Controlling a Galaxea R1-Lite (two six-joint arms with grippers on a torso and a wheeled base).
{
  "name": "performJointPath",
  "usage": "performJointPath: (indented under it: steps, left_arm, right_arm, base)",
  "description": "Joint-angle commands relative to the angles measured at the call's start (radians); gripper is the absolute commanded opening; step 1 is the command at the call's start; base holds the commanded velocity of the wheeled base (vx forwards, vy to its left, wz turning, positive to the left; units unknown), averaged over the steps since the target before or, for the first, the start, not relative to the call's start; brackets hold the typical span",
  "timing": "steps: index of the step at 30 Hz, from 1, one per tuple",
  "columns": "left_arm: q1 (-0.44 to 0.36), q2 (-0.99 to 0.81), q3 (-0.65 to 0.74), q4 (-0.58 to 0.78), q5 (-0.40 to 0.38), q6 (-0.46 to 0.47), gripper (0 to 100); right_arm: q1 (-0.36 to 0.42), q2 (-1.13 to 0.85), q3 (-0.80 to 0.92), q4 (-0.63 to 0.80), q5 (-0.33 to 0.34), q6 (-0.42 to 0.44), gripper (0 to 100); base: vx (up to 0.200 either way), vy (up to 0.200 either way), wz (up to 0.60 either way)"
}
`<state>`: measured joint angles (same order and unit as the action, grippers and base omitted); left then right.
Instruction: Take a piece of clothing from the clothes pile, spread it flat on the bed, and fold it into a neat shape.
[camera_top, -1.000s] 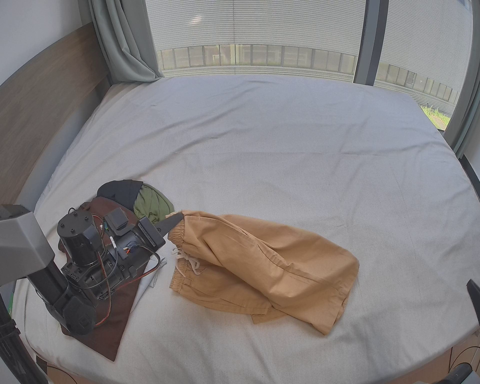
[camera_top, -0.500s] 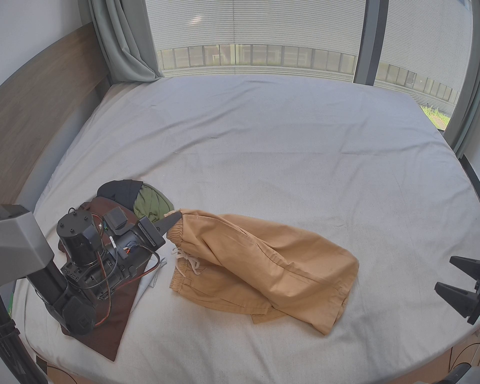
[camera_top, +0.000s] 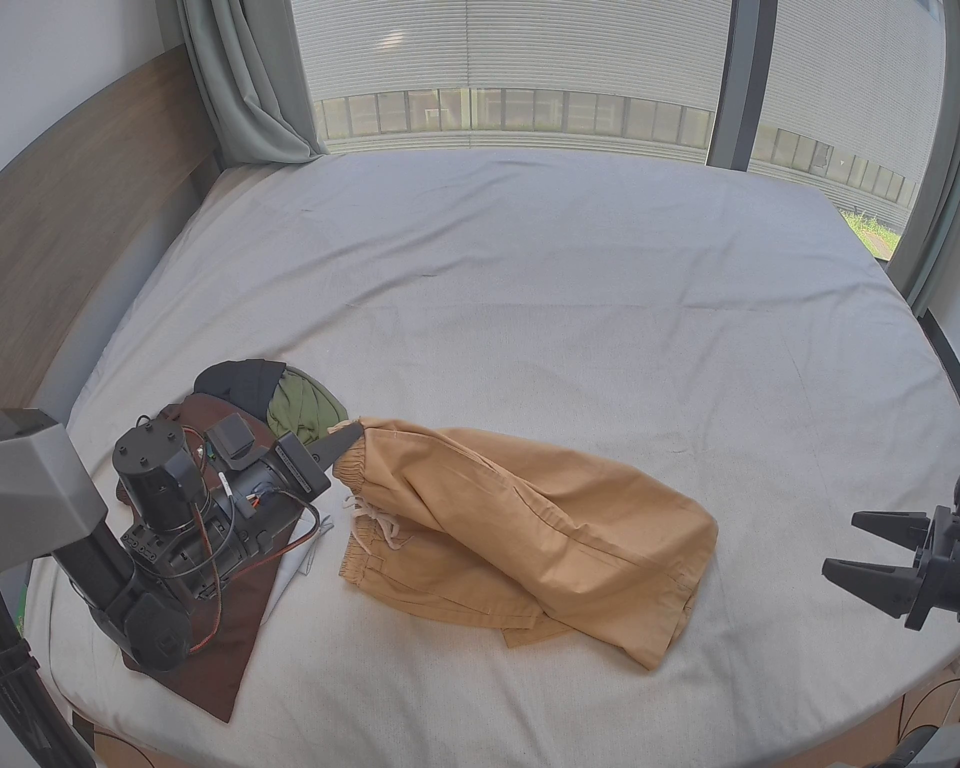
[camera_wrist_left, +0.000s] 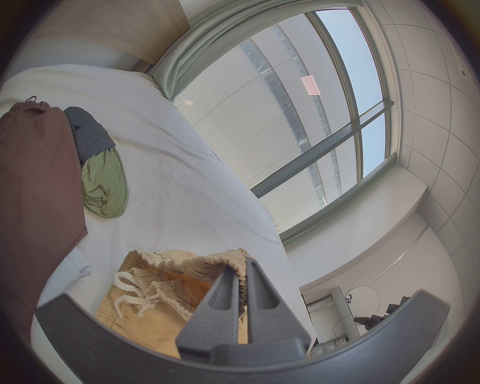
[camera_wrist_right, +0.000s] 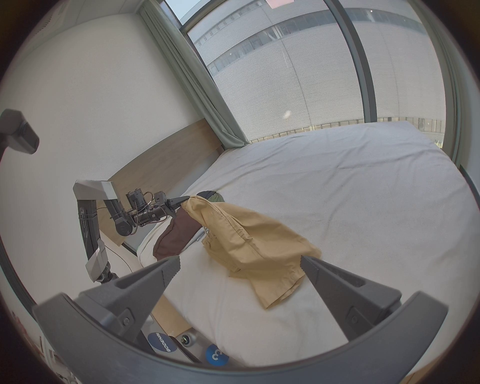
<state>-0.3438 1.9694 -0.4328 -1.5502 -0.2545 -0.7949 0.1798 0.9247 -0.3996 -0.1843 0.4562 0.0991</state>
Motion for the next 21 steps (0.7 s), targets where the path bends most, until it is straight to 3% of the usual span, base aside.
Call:
performJointPath:
  steps: [1, 5, 15, 21]
  left_arm:
    - [0.000, -0.001, 0.000, -0.001, 0.000, -0.001, 0]
    - [0.000, 0.000, 0.002, -0.001, 0.000, -0.001, 0]
    - [0.003, 0.005, -0.003, -0.001, 0.000, -0.001, 0]
    - [0.002, 0.009, -0.003, -0.001, 0.000, -0.001, 0]
  right_arm:
    - [0.018, 0.088, 0.002, -0.027, 0.001, 0.019, 100]
    - [0.060, 0.152, 0.007, -0.083, 0.001, 0.053, 100]
    - [0.063, 0.252, 0.027, -0.103, 0.030, 0.060, 100]
    - [0.070, 0.330, 0.028, -0.155, 0.035, 0.120, 100]
  base:
    - [0.000, 0.000, 0.00]
    - [0.000, 0.000, 0.00]
    - [0.000, 0.000, 0.00]
    - [0.000, 0.000, 0.00]
